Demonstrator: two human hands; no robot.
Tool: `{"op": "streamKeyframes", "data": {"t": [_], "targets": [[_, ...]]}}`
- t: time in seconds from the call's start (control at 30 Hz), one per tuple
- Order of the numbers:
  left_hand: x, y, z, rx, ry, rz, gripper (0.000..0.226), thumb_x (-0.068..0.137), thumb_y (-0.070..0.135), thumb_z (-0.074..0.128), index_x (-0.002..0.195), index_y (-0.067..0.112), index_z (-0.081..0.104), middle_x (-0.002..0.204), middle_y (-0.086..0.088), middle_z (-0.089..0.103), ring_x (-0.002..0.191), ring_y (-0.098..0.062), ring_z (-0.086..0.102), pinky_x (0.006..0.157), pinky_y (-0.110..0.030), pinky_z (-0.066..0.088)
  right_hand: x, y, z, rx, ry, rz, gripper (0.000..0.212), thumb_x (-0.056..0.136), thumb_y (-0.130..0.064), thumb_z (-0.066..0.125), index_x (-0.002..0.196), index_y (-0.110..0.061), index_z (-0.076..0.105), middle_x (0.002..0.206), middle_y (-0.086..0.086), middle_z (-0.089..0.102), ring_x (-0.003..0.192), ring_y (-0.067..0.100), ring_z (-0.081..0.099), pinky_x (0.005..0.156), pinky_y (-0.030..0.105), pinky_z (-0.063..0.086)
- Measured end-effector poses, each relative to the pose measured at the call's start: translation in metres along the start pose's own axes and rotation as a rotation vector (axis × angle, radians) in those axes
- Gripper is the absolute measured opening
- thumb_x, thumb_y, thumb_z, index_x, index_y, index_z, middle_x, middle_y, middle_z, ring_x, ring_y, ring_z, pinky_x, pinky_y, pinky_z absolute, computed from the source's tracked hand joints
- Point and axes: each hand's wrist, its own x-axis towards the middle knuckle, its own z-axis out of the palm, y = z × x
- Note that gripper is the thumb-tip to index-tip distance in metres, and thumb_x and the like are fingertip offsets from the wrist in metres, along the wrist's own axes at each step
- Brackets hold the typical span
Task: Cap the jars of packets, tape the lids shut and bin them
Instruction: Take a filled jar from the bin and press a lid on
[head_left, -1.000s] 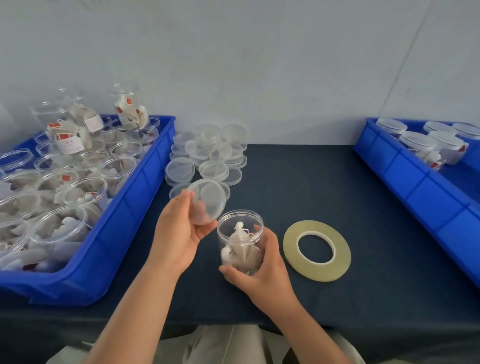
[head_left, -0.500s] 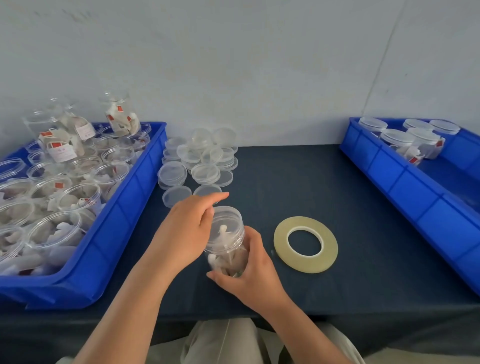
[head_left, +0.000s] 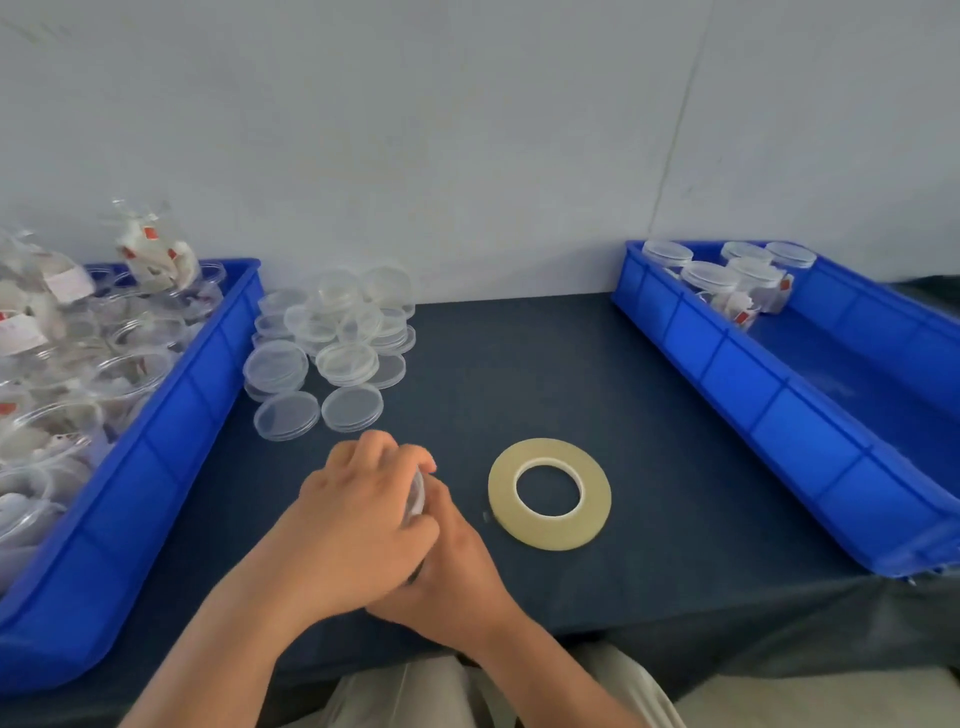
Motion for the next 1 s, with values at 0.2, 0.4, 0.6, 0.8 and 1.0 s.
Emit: {"op": "streamKeyframes", "data": {"t": [0.2,0.4,0.6,0.8,1.0], "targets": [[0.006,-0.018,0.008,-0.012,0.143,0.196,0.026,0.087,0.071,0.056,0.098,0.049,0.048,0.115,0.030,0.048,0.109,0.003,0.050,0.085,-0.020,0.044,0.002,0.009,0.000,0.011,-0.029,-0.028,0.077,0.069,-0.031,0.086,0.134,-0.033,0.043,0.115,-0.017,0.062,0.099,0.009,0.066,0.076,0.034,0.058],[0.004,-0.033,0.005,-0.183,0.143,0.456,0.026,0.089,0.067,0.066,0.081,0.043,0.072,0.121,0.035,0.065,0.129,0.004,0.056,0.099,-0.028,0.048,0.001,0.008,-0.001,0.056,-0.032,-0.054,0.081,0.073,-0.026,0.088,0.141,-0.033,0.044,0.113,-0.027,0.057,0.094,0.002,0.064,0.071,0.021,0.051],[-0.008,-0.027,0.004,-0.105,0.217,0.107,0.071,0.090,0.080,0.047,0.156,0.052,0.039,0.156,0.030,0.034,0.143,0.006,0.033,0.107,-0.020,0.037,0.000,0.005,-0.001,0.113,0.033,-0.015,0.082,0.075,-0.030,0.087,0.143,-0.043,0.042,0.118,-0.019,0.063,0.096,0.011,0.067,0.077,0.032,0.058],[-0.016,0.008,0.029,-0.040,0.242,-0.205,0.073,0.089,0.078,0.036,0.147,0.036,0.023,0.139,0.007,0.041,0.123,-0.016,0.049,0.100,-0.029,0.047,0.003,-0.003,0.003,-0.044,0.005,-0.058,0.068,0.081,-0.050,0.081,0.140,-0.035,0.050,0.129,-0.028,0.052,0.113,-0.001,0.057,0.090,0.014,0.046],[-0.012,-0.021,0.019,-0.069,0.185,0.147,0.039,0.086,0.072,0.052,0.117,0.050,0.043,0.122,0.031,0.048,0.115,0.000,0.051,0.094,-0.020,0.045,0.001,0.004,-0.005,0.047,-0.113,-0.058,0.093,0.069,-0.023,0.094,0.146,-0.035,0.042,0.129,-0.024,0.057,0.113,0.006,0.064,0.089,0.034,0.057]]}}
